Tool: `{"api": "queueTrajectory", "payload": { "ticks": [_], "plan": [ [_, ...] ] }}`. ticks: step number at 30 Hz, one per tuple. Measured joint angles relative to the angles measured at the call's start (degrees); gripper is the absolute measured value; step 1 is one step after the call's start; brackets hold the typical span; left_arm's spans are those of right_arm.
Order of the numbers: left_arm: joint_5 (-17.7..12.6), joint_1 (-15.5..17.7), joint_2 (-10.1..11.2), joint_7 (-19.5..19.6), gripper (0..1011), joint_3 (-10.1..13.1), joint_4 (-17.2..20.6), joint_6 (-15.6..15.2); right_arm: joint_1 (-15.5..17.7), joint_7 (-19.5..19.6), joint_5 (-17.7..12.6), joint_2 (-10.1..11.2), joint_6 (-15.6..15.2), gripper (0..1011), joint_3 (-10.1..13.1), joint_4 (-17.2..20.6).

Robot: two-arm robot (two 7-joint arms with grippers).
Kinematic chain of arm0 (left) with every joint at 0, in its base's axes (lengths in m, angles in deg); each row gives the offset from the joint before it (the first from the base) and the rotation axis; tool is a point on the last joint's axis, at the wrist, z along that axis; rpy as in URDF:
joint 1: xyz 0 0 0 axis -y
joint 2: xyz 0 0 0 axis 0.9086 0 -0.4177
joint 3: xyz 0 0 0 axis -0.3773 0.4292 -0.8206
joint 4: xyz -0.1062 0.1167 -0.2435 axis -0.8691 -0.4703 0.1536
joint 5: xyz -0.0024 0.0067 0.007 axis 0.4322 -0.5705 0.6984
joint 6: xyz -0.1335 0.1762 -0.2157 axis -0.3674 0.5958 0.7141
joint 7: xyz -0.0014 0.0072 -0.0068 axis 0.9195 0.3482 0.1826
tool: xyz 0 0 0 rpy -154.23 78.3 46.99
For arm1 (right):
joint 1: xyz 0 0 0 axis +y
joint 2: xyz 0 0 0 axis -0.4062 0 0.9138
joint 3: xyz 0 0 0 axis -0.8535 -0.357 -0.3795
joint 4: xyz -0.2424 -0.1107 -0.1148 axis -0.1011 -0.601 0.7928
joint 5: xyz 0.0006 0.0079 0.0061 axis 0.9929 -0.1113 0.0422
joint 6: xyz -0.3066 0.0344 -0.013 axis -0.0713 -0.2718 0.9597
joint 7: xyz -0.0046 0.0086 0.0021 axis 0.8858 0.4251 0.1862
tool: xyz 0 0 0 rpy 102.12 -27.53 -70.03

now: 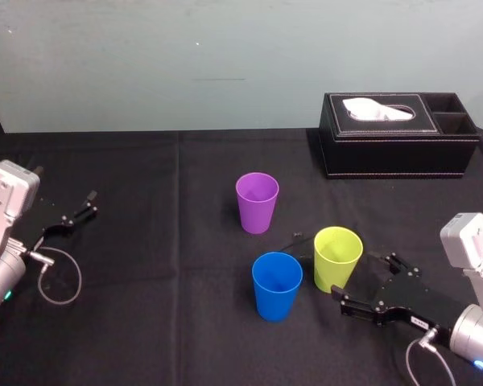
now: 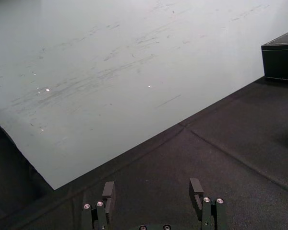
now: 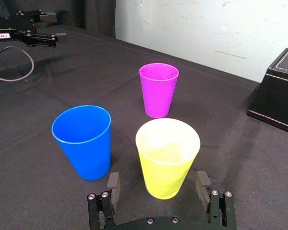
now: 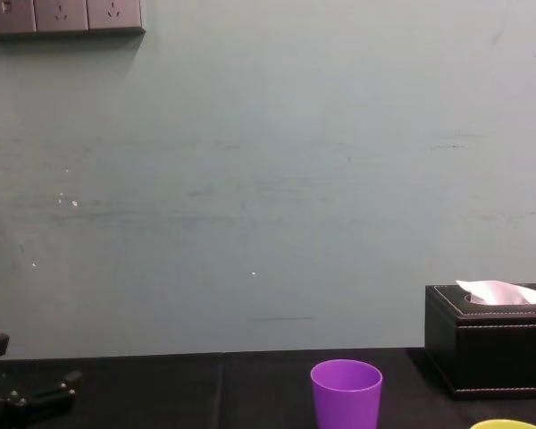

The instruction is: Stack the three plastic cups sequentially using one hand.

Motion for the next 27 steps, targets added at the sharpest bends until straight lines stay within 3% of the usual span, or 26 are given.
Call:
{"api": "queueTrajectory", "payload": {
  "ticks": [27],
  "plan": [
    [0.0, 0.0, 0.0, 0.0, 1010, 0.0, 0.0, 0.0, -4.2, 0.3, 2.5, -2.8, -0.5, 1004, -1.7, -3.0]
  ]
}}
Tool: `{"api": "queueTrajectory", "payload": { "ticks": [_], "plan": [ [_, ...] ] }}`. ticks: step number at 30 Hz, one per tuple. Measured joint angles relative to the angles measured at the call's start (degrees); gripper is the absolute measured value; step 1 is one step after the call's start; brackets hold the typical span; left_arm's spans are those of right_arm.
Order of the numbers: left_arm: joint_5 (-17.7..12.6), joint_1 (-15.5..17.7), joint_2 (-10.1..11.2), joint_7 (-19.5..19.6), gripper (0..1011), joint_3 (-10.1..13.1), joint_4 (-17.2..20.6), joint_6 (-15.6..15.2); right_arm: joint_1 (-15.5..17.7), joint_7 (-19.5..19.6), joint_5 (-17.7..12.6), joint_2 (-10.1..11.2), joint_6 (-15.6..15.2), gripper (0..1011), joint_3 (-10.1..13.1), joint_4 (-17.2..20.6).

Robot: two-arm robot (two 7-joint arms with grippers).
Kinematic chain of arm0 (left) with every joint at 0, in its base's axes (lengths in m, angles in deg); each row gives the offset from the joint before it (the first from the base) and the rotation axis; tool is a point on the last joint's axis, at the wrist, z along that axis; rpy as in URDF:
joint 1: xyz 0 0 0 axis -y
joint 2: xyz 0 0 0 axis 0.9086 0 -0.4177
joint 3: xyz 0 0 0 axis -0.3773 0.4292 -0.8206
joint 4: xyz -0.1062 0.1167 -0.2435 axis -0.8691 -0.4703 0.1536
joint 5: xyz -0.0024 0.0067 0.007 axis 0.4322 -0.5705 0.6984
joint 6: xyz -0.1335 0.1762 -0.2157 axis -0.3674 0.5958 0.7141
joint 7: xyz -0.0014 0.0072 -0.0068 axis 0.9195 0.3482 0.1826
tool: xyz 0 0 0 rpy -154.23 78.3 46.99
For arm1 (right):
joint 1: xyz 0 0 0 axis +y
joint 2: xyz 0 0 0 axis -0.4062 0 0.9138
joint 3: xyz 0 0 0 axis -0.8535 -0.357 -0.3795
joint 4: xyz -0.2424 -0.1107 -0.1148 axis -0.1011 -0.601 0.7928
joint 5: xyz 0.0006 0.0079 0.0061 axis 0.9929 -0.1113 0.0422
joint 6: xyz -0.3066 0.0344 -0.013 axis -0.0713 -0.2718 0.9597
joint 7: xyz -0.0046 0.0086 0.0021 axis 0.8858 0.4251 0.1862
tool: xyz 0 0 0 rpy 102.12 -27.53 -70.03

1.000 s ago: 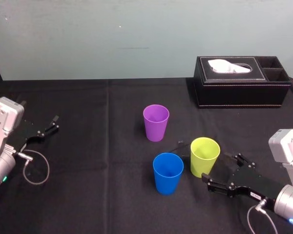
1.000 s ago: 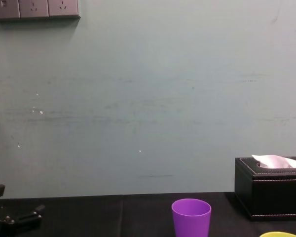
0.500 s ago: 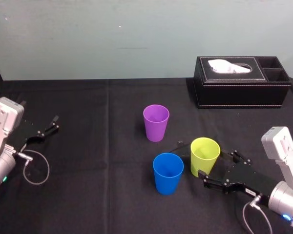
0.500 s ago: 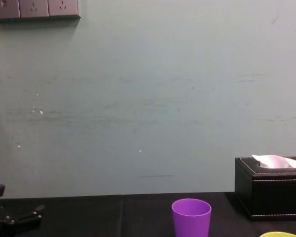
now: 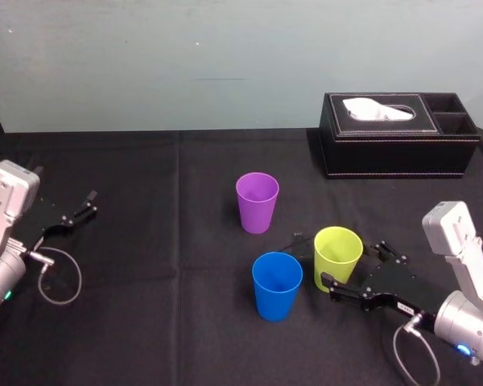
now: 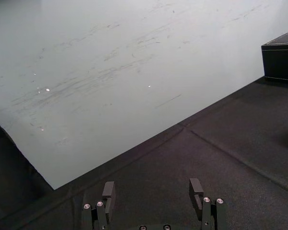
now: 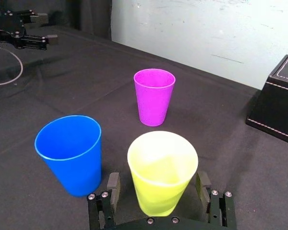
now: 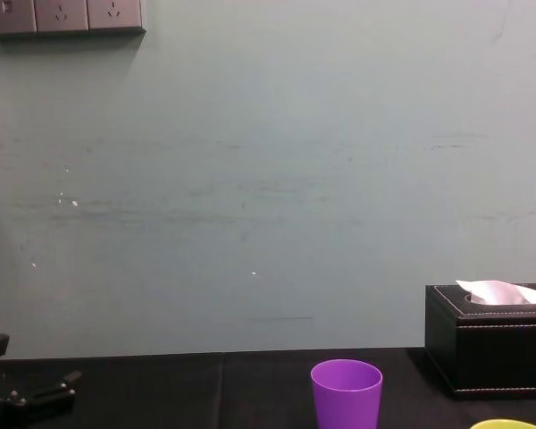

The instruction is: Stack the three plastic cups sequentially using one hand.

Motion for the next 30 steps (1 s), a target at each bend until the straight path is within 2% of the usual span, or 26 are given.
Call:
{"api": "queueTrajectory", "payload": {
  "ticks": [30],
  "plan": [
    [0.0, 0.0, 0.0, 0.0, 1010, 0.0, 0.0, 0.0, -3.9, 0.8, 2.0, -2.8, -0.7, 1004, -1.9, -3.0]
  ]
}}
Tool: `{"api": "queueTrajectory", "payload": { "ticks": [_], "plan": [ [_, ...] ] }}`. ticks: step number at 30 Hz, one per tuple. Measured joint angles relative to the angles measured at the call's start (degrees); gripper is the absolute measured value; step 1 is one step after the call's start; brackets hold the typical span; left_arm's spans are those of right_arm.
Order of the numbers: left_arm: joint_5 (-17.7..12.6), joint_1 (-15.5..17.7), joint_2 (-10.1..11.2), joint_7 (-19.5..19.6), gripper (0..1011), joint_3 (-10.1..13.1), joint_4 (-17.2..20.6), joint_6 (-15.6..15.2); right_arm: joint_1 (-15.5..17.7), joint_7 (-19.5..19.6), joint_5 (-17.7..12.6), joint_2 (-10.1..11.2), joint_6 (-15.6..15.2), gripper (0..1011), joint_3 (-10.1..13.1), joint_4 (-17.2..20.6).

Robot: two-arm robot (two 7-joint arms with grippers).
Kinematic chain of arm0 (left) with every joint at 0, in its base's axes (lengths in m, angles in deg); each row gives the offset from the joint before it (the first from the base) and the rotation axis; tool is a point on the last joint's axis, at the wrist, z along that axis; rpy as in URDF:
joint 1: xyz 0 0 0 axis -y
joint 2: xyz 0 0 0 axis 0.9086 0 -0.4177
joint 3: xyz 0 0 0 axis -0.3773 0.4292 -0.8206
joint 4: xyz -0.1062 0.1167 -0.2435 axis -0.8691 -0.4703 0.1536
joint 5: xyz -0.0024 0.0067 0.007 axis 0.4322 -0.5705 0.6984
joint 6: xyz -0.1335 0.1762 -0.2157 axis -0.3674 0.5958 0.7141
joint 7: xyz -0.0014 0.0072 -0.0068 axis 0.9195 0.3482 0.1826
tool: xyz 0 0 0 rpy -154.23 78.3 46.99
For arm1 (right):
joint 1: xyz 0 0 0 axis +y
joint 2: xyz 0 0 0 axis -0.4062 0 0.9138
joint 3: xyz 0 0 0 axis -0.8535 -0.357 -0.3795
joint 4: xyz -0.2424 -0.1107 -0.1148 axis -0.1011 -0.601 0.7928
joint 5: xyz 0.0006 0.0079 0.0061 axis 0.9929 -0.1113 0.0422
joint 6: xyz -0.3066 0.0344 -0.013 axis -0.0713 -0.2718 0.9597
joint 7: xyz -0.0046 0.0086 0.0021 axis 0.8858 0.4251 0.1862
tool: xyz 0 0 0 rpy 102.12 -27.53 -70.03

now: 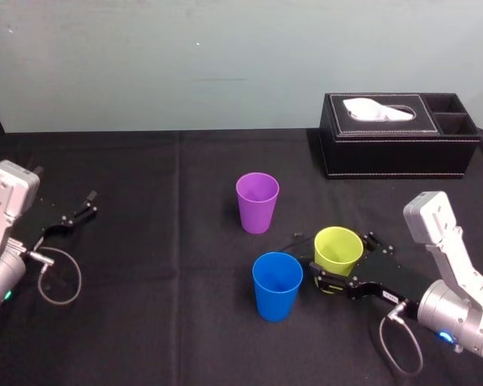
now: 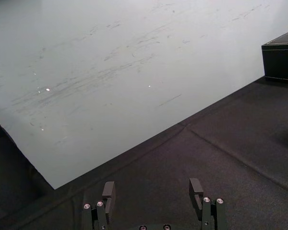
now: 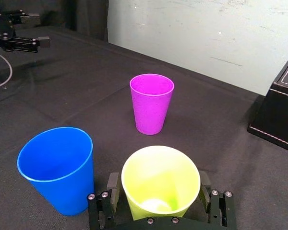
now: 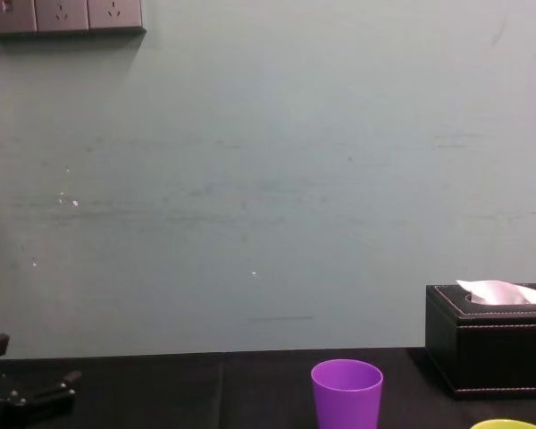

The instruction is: Stack the three plastic cups sequentially using one hand.

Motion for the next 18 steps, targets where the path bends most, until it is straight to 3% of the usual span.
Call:
{"api": "queueTrajectory", "payload": {
  "ticks": [7, 18],
  "plan": [
    [0.0, 0.0, 0.0, 0.0, 1010, 0.0, 0.0, 0.0, 0.1, 0.0, -0.1, 0.1, 0.0, 997, 0.1, 0.1],
    [0.0, 0.0, 0.0, 0.0, 1010, 0.0, 0.0, 0.0, 0.2, -0.1, -0.2, 0.1, 0.0, 777, 0.1, 0.1]
  ]
}}
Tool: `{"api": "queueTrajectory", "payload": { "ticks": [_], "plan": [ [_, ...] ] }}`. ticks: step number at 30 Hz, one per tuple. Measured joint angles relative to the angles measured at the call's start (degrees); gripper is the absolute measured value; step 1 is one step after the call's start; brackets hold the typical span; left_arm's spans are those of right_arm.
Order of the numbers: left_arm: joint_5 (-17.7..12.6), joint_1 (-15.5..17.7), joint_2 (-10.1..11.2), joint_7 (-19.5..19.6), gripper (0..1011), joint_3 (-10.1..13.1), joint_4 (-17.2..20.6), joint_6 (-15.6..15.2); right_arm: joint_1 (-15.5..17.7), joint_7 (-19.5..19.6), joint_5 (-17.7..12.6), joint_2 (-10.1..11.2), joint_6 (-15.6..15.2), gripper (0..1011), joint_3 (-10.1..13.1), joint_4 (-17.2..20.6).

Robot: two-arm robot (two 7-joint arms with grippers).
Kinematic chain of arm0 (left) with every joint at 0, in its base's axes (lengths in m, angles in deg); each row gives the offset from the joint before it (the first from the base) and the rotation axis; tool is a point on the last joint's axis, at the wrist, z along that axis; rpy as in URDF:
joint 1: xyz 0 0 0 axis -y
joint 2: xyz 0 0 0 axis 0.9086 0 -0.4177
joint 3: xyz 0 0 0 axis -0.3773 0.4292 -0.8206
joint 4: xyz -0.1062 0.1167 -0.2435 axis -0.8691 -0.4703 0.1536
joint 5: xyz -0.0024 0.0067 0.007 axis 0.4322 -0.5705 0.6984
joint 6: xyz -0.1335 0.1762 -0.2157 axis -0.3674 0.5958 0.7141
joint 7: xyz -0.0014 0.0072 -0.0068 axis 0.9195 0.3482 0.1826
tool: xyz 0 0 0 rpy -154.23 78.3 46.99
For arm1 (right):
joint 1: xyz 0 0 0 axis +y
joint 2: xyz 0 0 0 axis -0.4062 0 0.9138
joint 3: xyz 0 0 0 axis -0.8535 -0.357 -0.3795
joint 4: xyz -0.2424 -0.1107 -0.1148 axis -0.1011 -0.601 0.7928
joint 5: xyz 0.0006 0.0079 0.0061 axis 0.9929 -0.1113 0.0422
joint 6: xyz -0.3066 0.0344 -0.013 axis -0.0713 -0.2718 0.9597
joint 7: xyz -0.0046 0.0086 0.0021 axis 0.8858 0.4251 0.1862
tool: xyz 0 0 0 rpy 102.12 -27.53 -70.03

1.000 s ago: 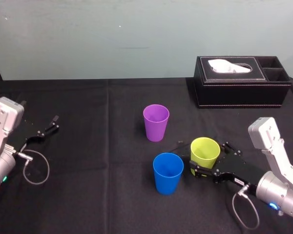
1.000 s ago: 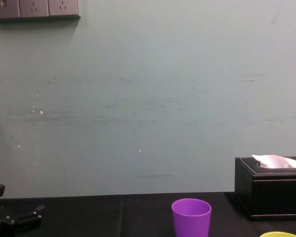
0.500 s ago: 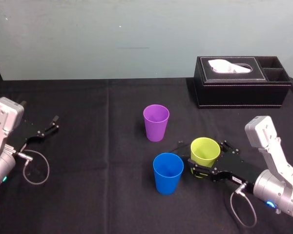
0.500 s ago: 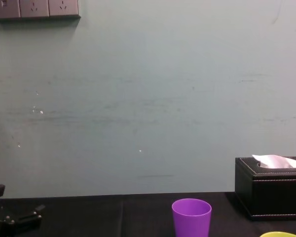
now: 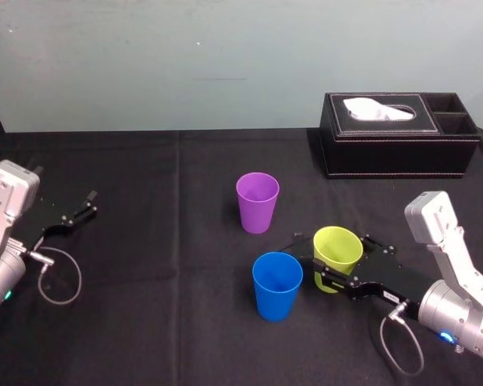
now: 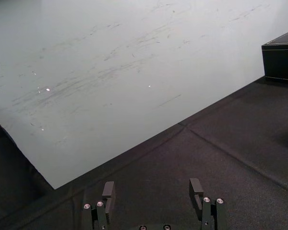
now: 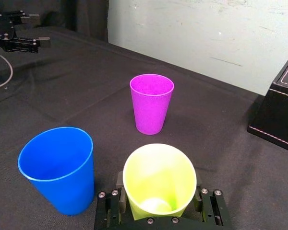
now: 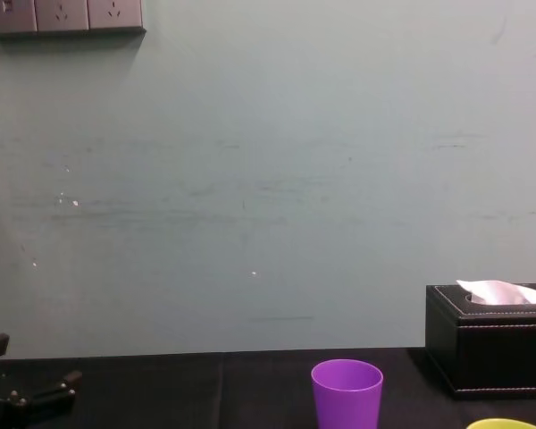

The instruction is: Stack the three plastic cups sequentially using one hand.

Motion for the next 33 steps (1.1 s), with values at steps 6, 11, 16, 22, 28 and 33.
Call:
{"api": "queueTrajectory", "payload": {
  "ticks": [6, 11, 16, 22, 28, 33],
  "plan": [
    [0.0, 0.0, 0.0, 0.0, 1010, 0.0, 0.0, 0.0, 0.0, 0.0, 0.0, 0.0, 0.0, 746, 0.0, 0.0],
    [0.0, 0.0, 0.0, 0.0, 1010, 0.0, 0.0, 0.0, 0.0, -0.1, -0.1, 0.1, 0.1, 743, 0.0, 0.0],
    [0.0, 0.0, 0.0, 0.0, 1010, 0.0, 0.0, 0.0, 0.0, -0.1, -0.1, 0.1, 0.1, 743, 0.0, 0.0],
    [0.0, 0.0, 0.0, 0.0, 1010, 0.0, 0.0, 0.0, 0.2, -0.1, -0.1, 0.1, 0.3, 743, 0.2, 0.3],
    [0.0, 0.0, 0.0, 0.0, 1010, 0.0, 0.0, 0.0, 0.7, -0.2, -0.5, 0.6, 0.5, 743, 1.2, 1.9],
    [0.0, 0.0, 0.0, 0.0, 1010, 0.0, 0.0, 0.0, 0.8, -0.2, -0.9, 1.5, -0.3, 743, 2.2, 3.8]
  ]
}}
